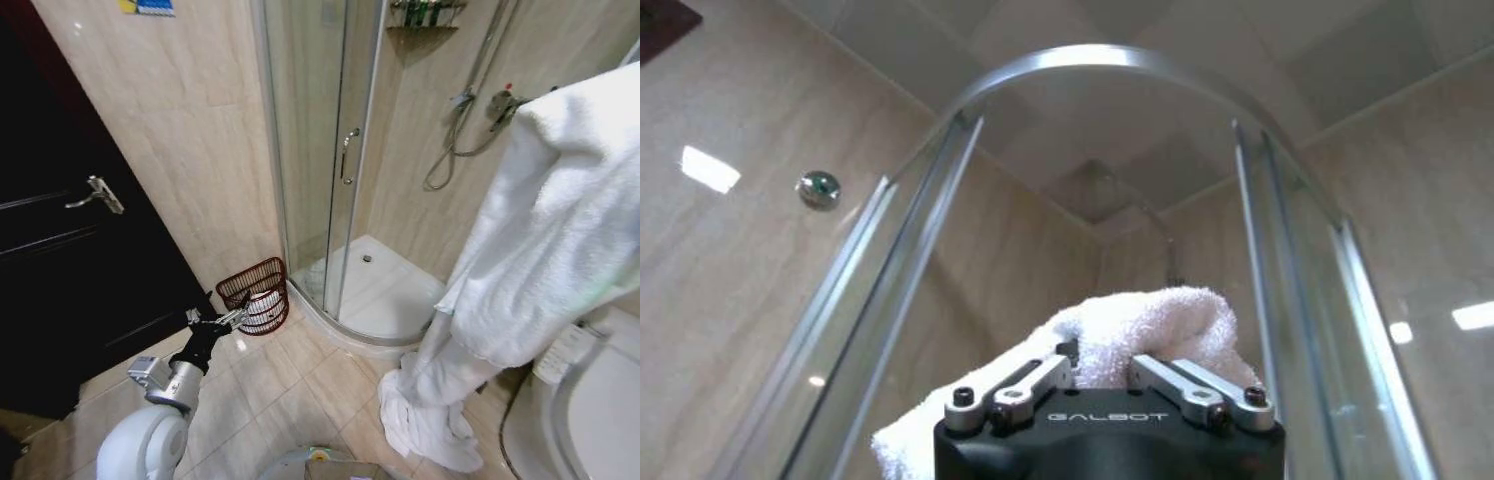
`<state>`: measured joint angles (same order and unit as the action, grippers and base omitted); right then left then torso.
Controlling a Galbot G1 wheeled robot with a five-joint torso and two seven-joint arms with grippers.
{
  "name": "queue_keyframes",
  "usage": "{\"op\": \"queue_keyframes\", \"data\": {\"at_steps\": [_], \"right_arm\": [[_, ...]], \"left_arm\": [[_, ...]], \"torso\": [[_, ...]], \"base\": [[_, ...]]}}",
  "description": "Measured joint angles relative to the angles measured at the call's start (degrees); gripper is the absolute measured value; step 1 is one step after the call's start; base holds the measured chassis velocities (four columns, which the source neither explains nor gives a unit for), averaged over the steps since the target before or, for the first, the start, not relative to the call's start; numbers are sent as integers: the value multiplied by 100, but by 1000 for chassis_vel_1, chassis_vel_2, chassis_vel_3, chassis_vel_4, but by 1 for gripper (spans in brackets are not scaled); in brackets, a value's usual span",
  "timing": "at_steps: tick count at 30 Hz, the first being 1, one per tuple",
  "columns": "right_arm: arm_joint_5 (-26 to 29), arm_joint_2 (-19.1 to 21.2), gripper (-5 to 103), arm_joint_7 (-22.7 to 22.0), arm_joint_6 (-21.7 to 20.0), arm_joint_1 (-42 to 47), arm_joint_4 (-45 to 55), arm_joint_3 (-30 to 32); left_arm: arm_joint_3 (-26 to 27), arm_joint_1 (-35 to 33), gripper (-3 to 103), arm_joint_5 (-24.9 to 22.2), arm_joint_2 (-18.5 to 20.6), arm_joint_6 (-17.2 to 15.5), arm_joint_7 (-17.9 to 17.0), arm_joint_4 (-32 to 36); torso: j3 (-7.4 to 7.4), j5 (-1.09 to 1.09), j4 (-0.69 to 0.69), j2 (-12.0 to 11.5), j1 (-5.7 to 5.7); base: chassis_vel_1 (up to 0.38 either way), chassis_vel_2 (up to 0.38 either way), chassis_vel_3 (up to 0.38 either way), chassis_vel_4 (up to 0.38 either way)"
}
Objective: Discard the used towel into the hamper.
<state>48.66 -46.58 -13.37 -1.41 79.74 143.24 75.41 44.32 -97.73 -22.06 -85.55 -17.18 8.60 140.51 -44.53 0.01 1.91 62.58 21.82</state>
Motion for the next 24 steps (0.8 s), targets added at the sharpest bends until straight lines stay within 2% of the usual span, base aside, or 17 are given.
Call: {"op": "queue_keyframes", "data": {"at_steps": [5,11,24], "right_arm": [[2,-46,7,-3,6,44,1,95],[-13,-182,7,49,15,192,0,242],[-37,-151,7,112,14,187,0,256]], "left_arm": [[0,0,100,0,0,0,0,0],[0,0,100,-1,0,0,0,0],[0,0,100,0,-1,0,0,0]], "torso": [[0,-1,4,0,0],[0,0,-3,0,0],[0,0,1,0,0]], "base": [[63,80,78,69],[0,0,0,0],[4,5,-4,-4]]}}
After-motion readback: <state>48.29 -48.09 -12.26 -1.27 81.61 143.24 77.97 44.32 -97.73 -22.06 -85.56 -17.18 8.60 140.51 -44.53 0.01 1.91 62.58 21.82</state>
